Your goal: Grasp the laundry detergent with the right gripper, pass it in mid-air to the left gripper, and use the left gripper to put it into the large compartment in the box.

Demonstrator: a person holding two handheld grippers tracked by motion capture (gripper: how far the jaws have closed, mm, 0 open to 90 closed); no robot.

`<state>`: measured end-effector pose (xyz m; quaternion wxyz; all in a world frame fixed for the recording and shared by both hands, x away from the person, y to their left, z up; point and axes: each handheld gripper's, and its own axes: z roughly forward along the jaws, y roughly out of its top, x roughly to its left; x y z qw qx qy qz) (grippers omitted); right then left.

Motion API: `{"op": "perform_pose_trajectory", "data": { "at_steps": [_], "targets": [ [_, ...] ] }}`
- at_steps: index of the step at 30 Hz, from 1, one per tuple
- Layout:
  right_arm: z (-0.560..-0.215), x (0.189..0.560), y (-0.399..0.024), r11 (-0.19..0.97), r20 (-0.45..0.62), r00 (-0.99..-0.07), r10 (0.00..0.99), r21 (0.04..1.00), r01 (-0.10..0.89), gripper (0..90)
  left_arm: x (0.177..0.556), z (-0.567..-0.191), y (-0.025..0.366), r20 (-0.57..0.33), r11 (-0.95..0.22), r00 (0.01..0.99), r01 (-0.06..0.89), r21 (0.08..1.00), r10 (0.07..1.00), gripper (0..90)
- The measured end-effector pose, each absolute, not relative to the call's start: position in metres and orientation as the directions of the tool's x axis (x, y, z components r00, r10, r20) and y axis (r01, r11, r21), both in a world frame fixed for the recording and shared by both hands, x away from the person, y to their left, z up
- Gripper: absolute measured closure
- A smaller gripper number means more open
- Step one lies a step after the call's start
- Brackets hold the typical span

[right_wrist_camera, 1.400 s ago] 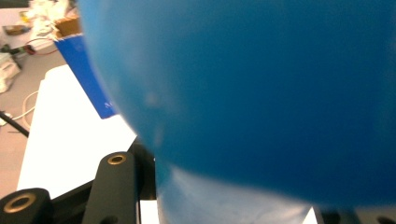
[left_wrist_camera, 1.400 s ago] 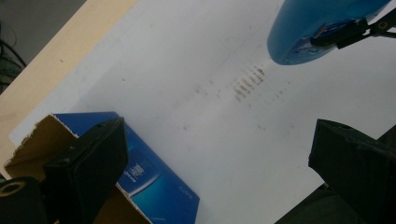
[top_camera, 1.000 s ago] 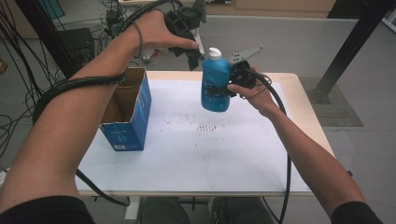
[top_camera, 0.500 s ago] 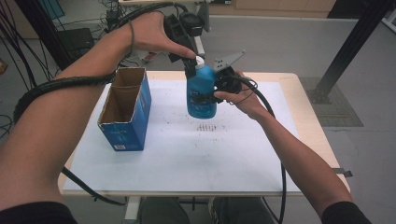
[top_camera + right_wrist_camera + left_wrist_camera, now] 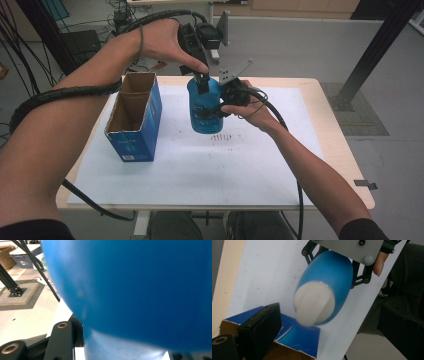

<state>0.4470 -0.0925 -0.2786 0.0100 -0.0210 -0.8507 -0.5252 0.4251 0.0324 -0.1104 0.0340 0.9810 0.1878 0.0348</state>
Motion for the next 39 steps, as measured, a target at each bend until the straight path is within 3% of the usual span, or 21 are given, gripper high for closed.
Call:
{"op": "perform_pose_trajectory", "data": {
  "at_steps": [39],
  "targets": [
    [-0.276,0.43,-0.088,0.421,0.031,-0.999,-0.031,0.907,0.015,45.2,0.417,-0.13,0.023,0.04,-0.952,0.951,0.305,0.011,0.306,6.3]
  ]
}}
